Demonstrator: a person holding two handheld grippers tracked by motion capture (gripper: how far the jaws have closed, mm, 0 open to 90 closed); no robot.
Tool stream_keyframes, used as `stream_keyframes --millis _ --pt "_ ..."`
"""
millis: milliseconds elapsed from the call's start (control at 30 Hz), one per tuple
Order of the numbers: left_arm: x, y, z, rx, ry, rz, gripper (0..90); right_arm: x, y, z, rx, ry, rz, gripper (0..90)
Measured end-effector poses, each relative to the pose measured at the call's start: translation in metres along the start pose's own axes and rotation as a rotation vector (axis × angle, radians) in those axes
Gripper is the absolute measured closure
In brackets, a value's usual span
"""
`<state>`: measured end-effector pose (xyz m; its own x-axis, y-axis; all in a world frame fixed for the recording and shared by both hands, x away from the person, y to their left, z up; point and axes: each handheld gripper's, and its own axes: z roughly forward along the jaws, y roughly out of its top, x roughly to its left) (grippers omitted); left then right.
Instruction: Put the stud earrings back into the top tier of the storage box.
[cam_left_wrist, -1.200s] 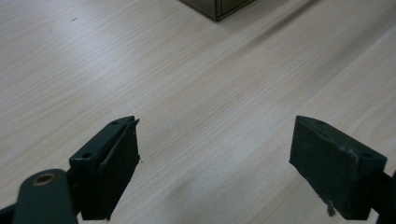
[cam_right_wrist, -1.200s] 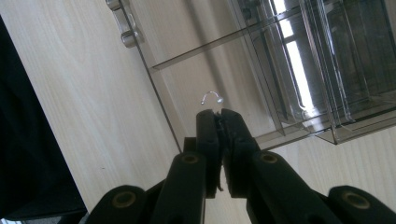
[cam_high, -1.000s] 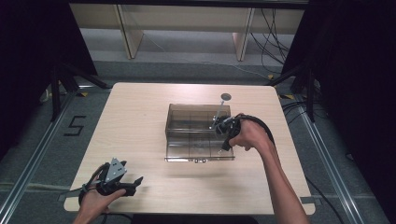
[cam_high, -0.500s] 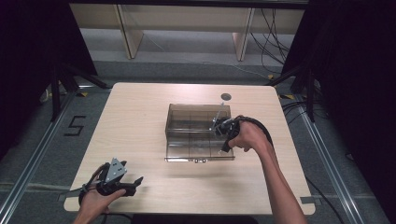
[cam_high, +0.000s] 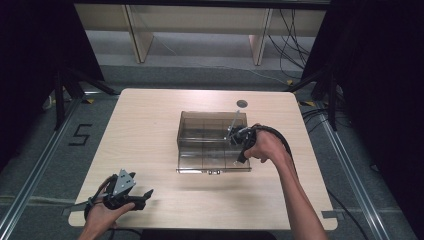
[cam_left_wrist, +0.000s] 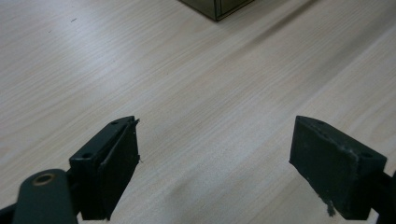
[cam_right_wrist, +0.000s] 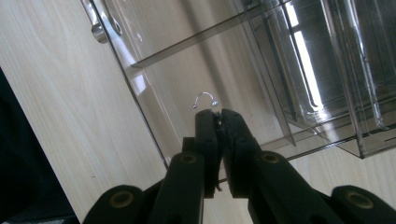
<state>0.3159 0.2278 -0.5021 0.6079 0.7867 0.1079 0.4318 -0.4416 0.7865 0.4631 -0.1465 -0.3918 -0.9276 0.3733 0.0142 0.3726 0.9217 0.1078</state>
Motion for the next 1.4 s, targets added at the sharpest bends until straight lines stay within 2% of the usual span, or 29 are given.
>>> stream_keyframes --millis 167,200,233,300,333,367,400,433,467,500,533,633,733,767,800,833,867,900,967,1033,1067,1133,1200,1267,1400 --pt "0.000 0.000 0.000 0.002 0.010 0.003 15.1 0.002 -0.002 -0.006 -0.025 -0.016 0.031 79.3" --pt "0.001 0.000 0.000 0.001 0.010 0.012 15.1 0.002 -0.002 -0.007 -0.014 -0.013 0.043 78.7" --pt "0.000 0.000 0.001 -0.002 0.010 -0.002 15.1 0.002 -0.003 -0.008 -0.019 -0.017 0.041 78.3" --pt "0.001 0.000 0.000 0.011 0.014 0.017 15.1 0.002 -0.005 -0.010 -0.022 -0.021 0.040 77.1" --pt "0.001 0.000 0.000 0.012 0.014 0.023 15.1 0.002 -0.005 -0.011 -0.033 -0.024 0.037 76.7" --pt "-0.001 0.000 0.000 -0.002 0.002 -0.006 15.1 0.005 -0.006 -0.012 -0.048 -0.013 0.061 75.9" --pt "0.000 0.000 0.000 -0.001 0.002 -0.005 15.1 0.006 -0.008 -0.015 -0.051 -0.038 0.053 75.0" --pt "0.000 0.000 0.000 -0.001 0.004 -0.005 15.1 0.006 -0.008 -0.015 -0.067 -0.016 0.050 74.1" --pt "0.000 0.000 0.000 -0.001 0.004 -0.005 15.1 0.007 -0.009 -0.017 -0.074 -0.026 0.058 72.7" --pt "0.000 0.000 0.000 -0.001 0.007 0.000 15.1 0.007 -0.011 -0.018 -0.088 -0.024 0.045 70.7" --pt "0.000 0.000 0.000 0.000 0.009 0.011 15.0 0.009 -0.011 -0.019 -0.087 -0.028 0.066 68.2" --pt "0.001 0.000 0.000 -0.001 0.009 0.013 15.0 0.010 -0.016 -0.022 -0.111 -0.028 0.081 64.2" --pt "0.000 0.000 0.001 -0.007 0.012 0.012 15.1 0.010 -0.024 -0.023 -0.128 -0.037 0.118 58.8" --pt "0.001 0.001 -0.001 0.001 0.011 0.017 15.1 0.010 -0.025 -0.023 -0.135 -0.034 0.109 57.5" --pt "0.001 0.001 -0.001 0.008 0.016 0.022 15.1 0.011 -0.028 -0.023 -0.143 -0.025 0.134 56.9" --pt "0.001 0.000 0.000 0.001 0.016 0.015 15.1 0.010 -0.031 -0.023 -0.158 -0.023 0.128 56.6" --pt "0.000 0.000 0.001 -0.006 0.026 0.004 15.1 0.011 -0.035 -0.024 -0.165 -0.015 0.147 55.4" --pt "0.000 0.000 0.000 -0.004 0.015 0.006 15.1 0.010 -0.038 -0.024 -0.182 -0.021 0.138 54.1" --pt "0.001 0.000 0.000 0.004 0.007 0.020 15.1 0.011 -0.045 -0.027 -0.205 -0.032 0.162 51.3" --pt "0.001 0.000 0.000 0.010 0.003 0.018 15.1 0.013 -0.052 -0.029 -0.232 -0.025 0.180 49.5" --pt "0.000 -0.001 0.001 0.013 0.010 0.010 15.1 0.014 -0.056 -0.030 -0.239 -0.040 0.188 47.5" --pt "0.000 0.000 0.001 0.012 0.014 0.024 15.1 0.017 -0.059 -0.031 -0.248 -0.050 0.203 44.7" --pt "0.000 0.000 0.000 0.011 0.016 0.019 15.1 0.017 -0.064 -0.031 -0.255 -0.069 0.200 41.9" --pt "0.000 0.000 0.000 0.010 0.005 0.016 15.1 0.019 -0.067 -0.030 -0.269 -0.073 0.220 39.0" --pt "0.000 0.000 0.001 0.010 0.017 0.019 15.1 0.025 -0.075 -0.027 -0.295 -0.079 0.244 35.6"
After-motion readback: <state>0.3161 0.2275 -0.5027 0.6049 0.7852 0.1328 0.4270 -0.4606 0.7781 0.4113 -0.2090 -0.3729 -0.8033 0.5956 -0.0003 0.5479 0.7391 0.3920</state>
